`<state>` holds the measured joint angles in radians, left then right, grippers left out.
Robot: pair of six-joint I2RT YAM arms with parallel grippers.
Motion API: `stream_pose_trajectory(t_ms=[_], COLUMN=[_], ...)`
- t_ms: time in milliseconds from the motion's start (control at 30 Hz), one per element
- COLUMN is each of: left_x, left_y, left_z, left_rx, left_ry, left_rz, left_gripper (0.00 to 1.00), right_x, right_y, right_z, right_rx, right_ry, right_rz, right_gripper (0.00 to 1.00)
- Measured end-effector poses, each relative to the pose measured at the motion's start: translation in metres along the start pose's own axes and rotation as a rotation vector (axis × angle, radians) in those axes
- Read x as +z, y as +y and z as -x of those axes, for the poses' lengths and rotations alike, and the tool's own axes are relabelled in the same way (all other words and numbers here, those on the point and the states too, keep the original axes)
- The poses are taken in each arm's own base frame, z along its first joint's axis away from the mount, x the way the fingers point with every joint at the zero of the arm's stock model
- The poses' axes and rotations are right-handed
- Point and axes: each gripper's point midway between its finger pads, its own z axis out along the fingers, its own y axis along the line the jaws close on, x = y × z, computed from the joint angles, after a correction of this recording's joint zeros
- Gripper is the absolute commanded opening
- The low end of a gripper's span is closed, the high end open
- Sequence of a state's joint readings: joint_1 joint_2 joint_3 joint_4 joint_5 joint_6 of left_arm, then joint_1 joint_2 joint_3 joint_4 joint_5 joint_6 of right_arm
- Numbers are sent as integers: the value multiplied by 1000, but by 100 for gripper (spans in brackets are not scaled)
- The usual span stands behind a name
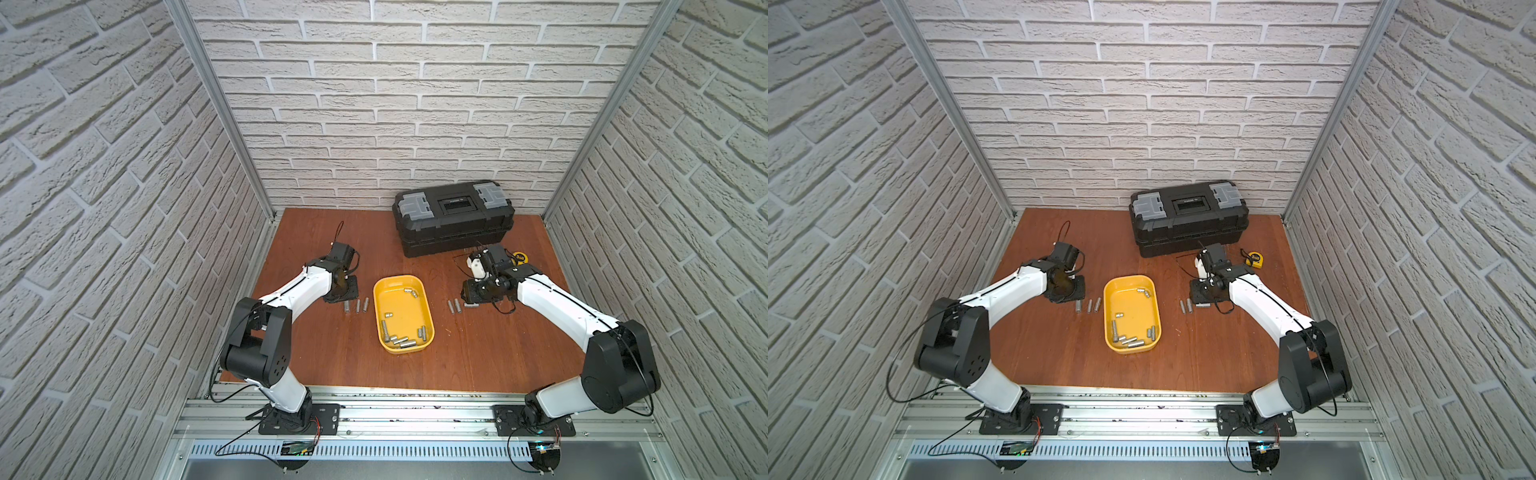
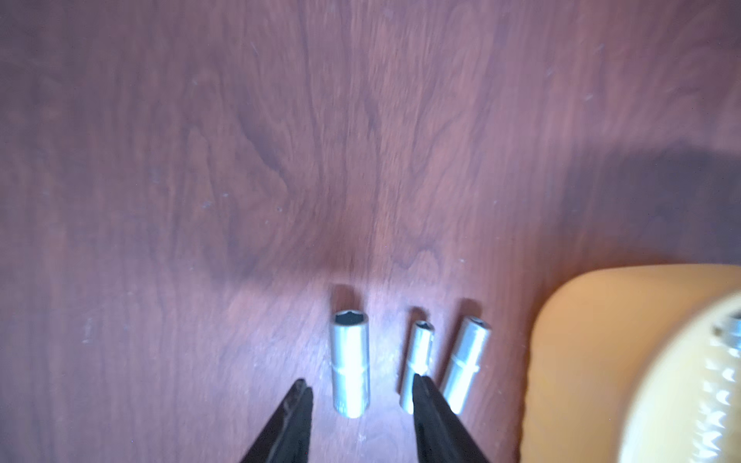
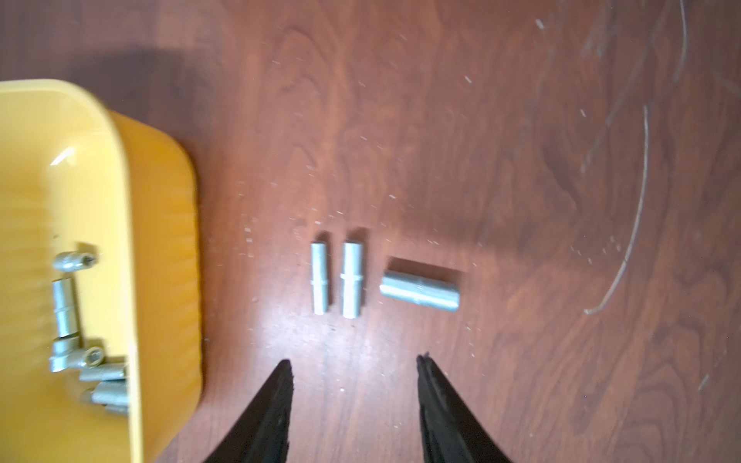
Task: Take out the socket from the storage box
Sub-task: Place the socket head at the center of the board, then pick up the socket head from the storage box.
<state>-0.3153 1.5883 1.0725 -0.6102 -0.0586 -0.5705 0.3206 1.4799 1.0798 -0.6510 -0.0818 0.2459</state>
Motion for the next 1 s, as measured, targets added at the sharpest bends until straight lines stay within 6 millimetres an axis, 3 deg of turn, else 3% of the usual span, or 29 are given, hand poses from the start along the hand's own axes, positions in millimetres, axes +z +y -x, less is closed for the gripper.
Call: stream_pose_trajectory(t_ms=[267,367,500,667,1000], left_x=[-29,-29,-25,-24,-24], left_y=[6,13,21,29,33], left_z=[12,8,0,-9,-12], left_rx=[-54,-73,-93,-110,-123], left_ry=[-102,-101,-88,-78,-79], left_rz=[-13,-4,10,21,26], left_gripper=[45,46,46,47,48], right_x=[-13,-1,25,49,84], right_y=[96,129,158,176,200], right_z=[22,21,8,-13,-23], right_rx=[-235,-292,-336,-351,-349], right_ry=[-79,-61,-2,59,101], right_rz=[135,165,174,171,157], right_gripper=[50,49,50,50,49])
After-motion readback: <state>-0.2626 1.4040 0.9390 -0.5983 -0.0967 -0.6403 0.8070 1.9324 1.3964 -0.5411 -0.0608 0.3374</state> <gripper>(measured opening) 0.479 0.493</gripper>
